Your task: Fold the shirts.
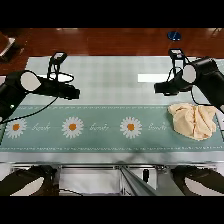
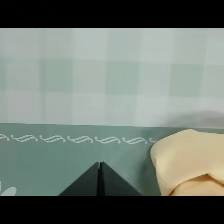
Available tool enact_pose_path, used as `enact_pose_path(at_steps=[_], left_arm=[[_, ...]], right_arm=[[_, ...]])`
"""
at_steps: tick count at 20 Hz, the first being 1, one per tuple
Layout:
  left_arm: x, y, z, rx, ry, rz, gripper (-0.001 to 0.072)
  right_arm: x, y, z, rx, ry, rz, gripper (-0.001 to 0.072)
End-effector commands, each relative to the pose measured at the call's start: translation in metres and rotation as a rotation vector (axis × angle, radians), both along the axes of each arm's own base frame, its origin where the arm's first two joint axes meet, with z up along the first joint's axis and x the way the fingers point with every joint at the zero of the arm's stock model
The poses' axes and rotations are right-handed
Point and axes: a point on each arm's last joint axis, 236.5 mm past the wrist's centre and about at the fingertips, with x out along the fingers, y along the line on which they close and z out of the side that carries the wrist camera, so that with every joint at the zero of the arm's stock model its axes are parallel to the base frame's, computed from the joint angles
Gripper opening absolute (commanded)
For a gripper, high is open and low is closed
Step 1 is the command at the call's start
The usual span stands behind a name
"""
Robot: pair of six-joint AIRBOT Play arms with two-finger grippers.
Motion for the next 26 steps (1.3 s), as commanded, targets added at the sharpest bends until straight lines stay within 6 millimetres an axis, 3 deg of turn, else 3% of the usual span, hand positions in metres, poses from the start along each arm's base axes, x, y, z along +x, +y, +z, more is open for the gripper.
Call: enact_pose_path(at_steps=[1, 18, 21, 23, 24, 25, 26], left_arm=[[0.0, 0.001, 0.0, 0.0, 0.0, 0.001, 0.0018], [0.003, 0.0, 0.001, -0.002, -0.01, 0.004, 0.0018], [0.024, -0.003, 0.013, -0.035, -0.105, 0.037, 0.0018], [0.03, -0.003, 0.014, -0.042, -0.124, 0.046, 0.0024], [0.032, -0.004, 0.011, -0.046, -0.118, 0.057, 0.0187], [0.032, -0.005, 0.005, -0.072, -0.082, 0.107, 0.0496], [0.033, -0.004, -0.002, -0.082, -0.053, 0.143, 0.0511]], right_arm=[[0.0, 0.0, 0.0, 0.0, 0.001, 0.001, 0.0026], [0.0, 0.0, 0.0, 0.0, 0.0, 0.001, 0.0026], [0.018, 0.004, 0.007, 0.012, -0.08, 0.016, 0.0026], [0.033, -0.018, 0.016, -0.104, -0.149, 0.046, 0.0065], [0.037, -0.036, 0.022, -0.19, -0.168, 0.041, 0.0264], [0.034, -0.057, 0.026, -0.291, -0.155, 0.045, 0.0406], [0.025, -0.077, 0.027, -0.377, -0.102, 0.06, 0.0408]])
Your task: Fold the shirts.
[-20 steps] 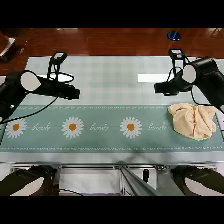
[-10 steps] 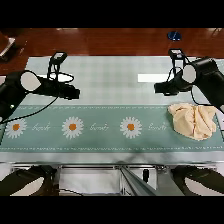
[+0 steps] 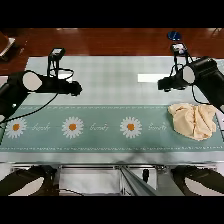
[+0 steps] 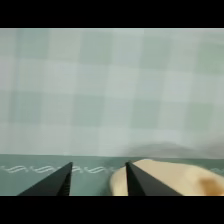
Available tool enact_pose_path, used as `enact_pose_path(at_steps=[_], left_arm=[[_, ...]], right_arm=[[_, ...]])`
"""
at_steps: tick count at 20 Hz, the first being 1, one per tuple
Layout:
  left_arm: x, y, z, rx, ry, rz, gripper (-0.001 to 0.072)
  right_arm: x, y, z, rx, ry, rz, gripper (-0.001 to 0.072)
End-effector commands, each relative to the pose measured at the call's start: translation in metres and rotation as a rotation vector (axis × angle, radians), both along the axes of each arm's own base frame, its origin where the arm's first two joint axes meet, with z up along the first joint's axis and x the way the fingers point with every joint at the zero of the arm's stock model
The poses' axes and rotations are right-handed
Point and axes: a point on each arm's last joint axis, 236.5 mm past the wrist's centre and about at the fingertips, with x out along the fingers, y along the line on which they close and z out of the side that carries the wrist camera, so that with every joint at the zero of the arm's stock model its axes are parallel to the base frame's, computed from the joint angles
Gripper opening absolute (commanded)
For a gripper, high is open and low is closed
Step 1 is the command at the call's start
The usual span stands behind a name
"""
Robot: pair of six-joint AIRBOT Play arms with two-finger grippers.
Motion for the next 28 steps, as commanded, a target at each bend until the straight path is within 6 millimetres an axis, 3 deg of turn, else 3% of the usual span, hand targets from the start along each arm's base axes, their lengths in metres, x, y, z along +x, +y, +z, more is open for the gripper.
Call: enact_pose_path(at_steps=[1, 3, 5, 7, 9, 11, 14, 16, 20, 24, 25, 27, 28], left_arm=[[0.005, -0.001, -0.013, -0.034, 0.045, 0.072, 0.0511], [-0.005, 0.0, -0.019, -0.024, 0.093, 0.06, 0.051], [-0.024, 0.0, -0.022, -0.013, 0.161, 0.034, 0.0509], [-0.039, -0.003, -0.019, -0.006, 0.16, -0.001, 0.0508], [-0.053, -0.014, -0.012, -0.066, 0.131, 0.003, 0.0508], [-0.068, -0.035, -0.005, -0.18, 0.106, 0.015, 0.0509], [-0.085, -0.055, -0.014, -0.219, 0.094, -0.009, 0.0508], [-0.093, -0.061, -0.023, -0.212, 0.117, -0.023, 0.0509], [-0.088, -0.06, -0.023, -0.216, 0.101, -0.01, 0.0509], [-0.075, -0.06, -0.023, -0.224, 0.063, 0.013, 0.0508], [-0.074, -0.06, -0.026, -0.221, 0.067, 0.016, 0.0509], [-0.074, -0.06, -0.031, -0.213, 0.08, 0.016, 0.0509], [-0.072, -0.057, -0.032, -0.199, 0.073, 0.014, 0.0509]], right_arm=[[-0.016, -0.07, 0.013, -0.307, 0.089, 0.002, 0.0408], [-0.044, -0.118, 0.025, -0.348, 0.141, -0.151, 0.0408], [-0.075, -0.16, 0.035, -0.266, 0.071, -0.352, 0.0408], [-0.112, -0.194, 0.03, -0.203, 0.015, -0.469, 0.0407], [-0.148, -0.207, 0.008, -0.097, 0.001, -0.571, 0.0407], [-0.163, -0.195, -0.028, 0.072, 0.025, -0.604, 0.0407], [-0.15, -0.165, -0.069, 0.282, 0.064, -0.581, 0.0408], [-0.145, -0.158, -0.094, 0.326, 0.135, -0.566, 0.0408], [-0.146, -0.15, -0.133, 0.372, 0.248, -0.572, 0.0407], [-0.145, -0.144, -0.15, 0.401, 0.29, -0.552, 0.0393], [-0.142, -0.142, -0.152, 0.41, 0.289, -0.538, 0.0324], [-0.136, -0.132, -0.15, 0.445, 0.278, -0.486, 0.01], [-0.13, -0.126, -0.146, 0.473, 0.266, -0.463, 0.0026]])
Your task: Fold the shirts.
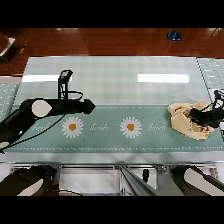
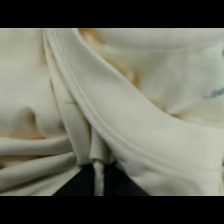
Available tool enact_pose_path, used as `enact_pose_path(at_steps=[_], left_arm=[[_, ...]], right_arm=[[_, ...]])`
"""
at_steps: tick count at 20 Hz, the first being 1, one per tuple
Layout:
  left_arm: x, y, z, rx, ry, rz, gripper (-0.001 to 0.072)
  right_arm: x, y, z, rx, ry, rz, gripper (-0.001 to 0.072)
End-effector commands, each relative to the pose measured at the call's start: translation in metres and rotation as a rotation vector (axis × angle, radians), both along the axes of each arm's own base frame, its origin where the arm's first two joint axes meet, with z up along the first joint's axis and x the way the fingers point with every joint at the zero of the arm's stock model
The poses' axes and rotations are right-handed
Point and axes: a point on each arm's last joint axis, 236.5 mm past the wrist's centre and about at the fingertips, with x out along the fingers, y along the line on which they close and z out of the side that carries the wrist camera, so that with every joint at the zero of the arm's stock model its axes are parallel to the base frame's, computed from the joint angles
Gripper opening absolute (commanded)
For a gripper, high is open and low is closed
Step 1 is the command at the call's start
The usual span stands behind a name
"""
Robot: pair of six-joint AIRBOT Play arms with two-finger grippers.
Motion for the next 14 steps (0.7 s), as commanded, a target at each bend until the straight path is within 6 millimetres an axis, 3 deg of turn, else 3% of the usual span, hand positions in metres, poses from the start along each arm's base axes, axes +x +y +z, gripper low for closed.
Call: enact_pose_path(at_steps=[1, 3, 5, 7, 9, 11, 14], left_arm=[[0.009, 0.01, 0.0, 0.031, -0.022, 0.01, 0.0509], [0.016, 0.033, 0.016, 0.033, -0.002, 0.05, 0.0509], [0.022, 0.069, 0.043, 0.03, -0.001, 0.111, 0.0508], [0.019, 0.104, 0.073, 0.02, -0.052, 0.19, 0.0509], [0.005, 0.119, 0.099, -0.005, -0.119, 0.248, 0.0509], [-0.017, 0.115, 0.113, -0.048, -0.169, 0.269, 0.0509], [-0.043, 0.109, 0.109, -0.107, -0.197, 0.294, 0.0508]], right_arm=[[0.02, 0.025, 0.01, 0.112, -0.065, 0.055, 0.0026], [0.054, 0.034, 0.052, 0.156, -0.196, 0.078, 0.0026], [0.097, 0.037, 0.132, 0.149, -0.43, 0.1, 0.0026], [0.121, 0.044, 0.223, 0.12, -0.664, 0.135, 0.0026], [0.124, 0.057, 0.309, 0.1, -0.866, 0.175, 0.0026], [0.114, 0.082, 0.38, 0.11, -1.038, 0.25, 0.0026], [0.087, 0.121, 0.455, 0.149, -1.194, 0.373, 0.0026]])
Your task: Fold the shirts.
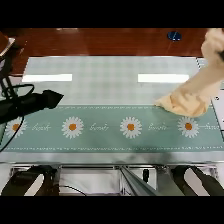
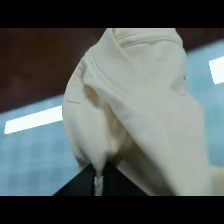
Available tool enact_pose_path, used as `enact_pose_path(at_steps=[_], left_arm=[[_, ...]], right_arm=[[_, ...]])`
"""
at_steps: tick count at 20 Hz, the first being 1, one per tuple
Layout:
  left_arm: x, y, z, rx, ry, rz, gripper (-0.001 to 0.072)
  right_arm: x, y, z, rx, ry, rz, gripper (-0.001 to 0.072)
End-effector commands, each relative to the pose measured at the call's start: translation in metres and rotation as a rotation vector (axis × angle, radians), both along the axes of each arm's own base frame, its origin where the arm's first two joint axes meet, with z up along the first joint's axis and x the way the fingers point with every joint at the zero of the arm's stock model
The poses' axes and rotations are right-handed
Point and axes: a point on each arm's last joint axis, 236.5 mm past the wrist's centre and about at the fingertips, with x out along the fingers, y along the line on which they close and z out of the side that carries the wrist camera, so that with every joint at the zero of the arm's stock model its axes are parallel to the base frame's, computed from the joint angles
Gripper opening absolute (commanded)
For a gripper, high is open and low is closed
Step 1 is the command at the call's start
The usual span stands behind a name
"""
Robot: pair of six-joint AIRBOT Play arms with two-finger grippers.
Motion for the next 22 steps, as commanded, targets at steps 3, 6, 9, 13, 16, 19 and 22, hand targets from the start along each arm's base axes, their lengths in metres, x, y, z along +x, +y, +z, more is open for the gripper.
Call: enact_pose_path(at_steps=[3, 6, 9, 13, 16, 19, 22], left_arm=[[-0.034, 0.001, -0.026, -0.063, 0.007, 0.052, 0.0509], [-0.042, 0.002, -0.062, -0.054, 0.097, 0.055, 0.0508], [-0.048, 0.002, -0.08, -0.048, 0.143, 0.054, 0.0508], [-0.045, 0.003, -0.079, -0.049, 0.132, 0.061, 0.0509], [-0.043, 0.004, -0.078, -0.05, 0.123, 0.066, 0.0509], [-0.043, 0.004, -0.078, -0.051, 0.121, 0.066, 0.0509], [-0.042, 0.004, -0.078, -0.05, 0.12, 0.067, 0.0509]], right_arm=[[-0.052, 0.092, 0.147, -0.036, -0.347, 0.26, 0.0026], [-0.074, 0.138, 0.194, -0.083, -0.463, 0.374, 0.0026], [-0.091, 0.17, 0.222, -0.091, -0.519, 0.463, 0.0026], [-0.108, 0.221, 0.183, -0.087, -0.377, 0.671, 0.0026], [-0.113, 0.268, 0.099, -0.11, -0.127, 0.844, 0.0026], [-0.117, 0.314, -0.012, -0.122, 0.115, 0.925, 0.0026], [-0.12, 0.342, -0.119, -0.097, 0.336, 0.916, 0.0026]])
